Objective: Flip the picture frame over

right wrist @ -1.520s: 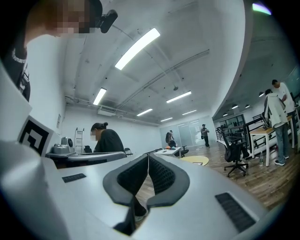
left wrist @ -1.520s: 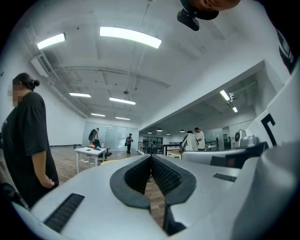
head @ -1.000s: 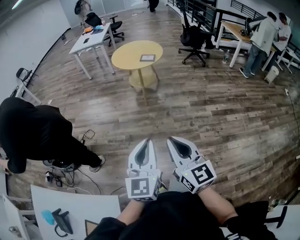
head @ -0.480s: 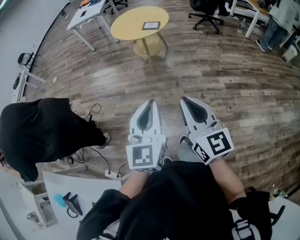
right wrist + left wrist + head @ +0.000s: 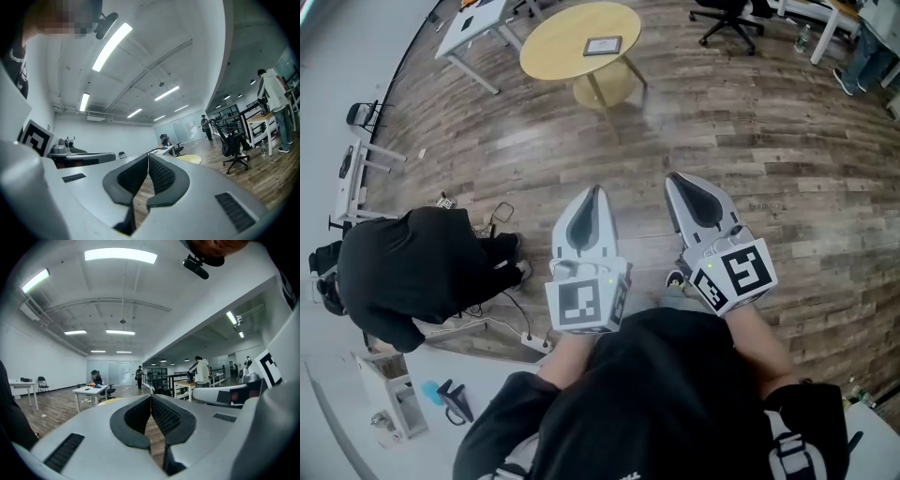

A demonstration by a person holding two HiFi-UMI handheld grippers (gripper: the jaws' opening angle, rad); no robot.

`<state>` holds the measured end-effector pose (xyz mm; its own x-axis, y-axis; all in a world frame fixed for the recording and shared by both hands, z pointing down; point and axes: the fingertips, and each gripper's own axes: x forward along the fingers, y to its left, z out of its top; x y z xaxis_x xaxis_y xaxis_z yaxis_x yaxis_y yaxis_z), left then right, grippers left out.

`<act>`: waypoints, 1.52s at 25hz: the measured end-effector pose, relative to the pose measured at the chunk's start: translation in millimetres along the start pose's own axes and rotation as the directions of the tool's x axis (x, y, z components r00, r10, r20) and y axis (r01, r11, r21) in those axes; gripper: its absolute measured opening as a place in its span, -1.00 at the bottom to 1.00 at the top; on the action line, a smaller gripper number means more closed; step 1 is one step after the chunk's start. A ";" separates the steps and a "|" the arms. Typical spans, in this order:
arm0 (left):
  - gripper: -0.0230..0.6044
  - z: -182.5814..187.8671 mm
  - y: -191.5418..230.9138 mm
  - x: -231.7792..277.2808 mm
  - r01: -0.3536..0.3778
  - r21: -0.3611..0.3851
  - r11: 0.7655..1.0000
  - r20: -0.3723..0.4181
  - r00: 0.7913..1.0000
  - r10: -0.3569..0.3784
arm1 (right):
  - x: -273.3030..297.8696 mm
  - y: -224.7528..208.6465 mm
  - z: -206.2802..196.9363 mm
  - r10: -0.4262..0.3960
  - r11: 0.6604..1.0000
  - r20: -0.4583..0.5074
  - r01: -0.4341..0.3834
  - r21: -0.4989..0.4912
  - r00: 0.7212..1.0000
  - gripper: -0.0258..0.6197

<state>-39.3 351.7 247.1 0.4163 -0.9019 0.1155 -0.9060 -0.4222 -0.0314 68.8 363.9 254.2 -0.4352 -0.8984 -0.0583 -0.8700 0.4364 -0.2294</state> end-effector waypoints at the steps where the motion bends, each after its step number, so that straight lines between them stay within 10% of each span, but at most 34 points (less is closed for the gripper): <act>1: -0.86 0.1 -0.1 4.9 -0.008 0.006 1.000 -0.008 1.000 0.008 | 2.1 -5.9 -0.1 0.000 1.000 0.001 0.000 0.005 1.000 -0.86; 16: -0.86 -2.6 0.3 89.9 0.070 0.037 0.997 0.011 0.997 -0.070 | 59.2 -66.7 -6.2 -0.038 0.999 0.012 0.038 0.037 0.999 -0.86; 38: -0.86 -3.3 191.5 234.2 0.049 -0.081 0.996 0.037 0.998 -0.046 | 302.5 -67.9 -19.6 -0.028 0.996 -0.068 0.022 -0.089 0.997 -0.86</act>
<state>-115.6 59.9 271.5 0.4604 -0.8841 0.0800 -0.8876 -0.4573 0.0544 -8.4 63.5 271.2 -0.4256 -0.9048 0.0147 -0.8964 0.4194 -0.1432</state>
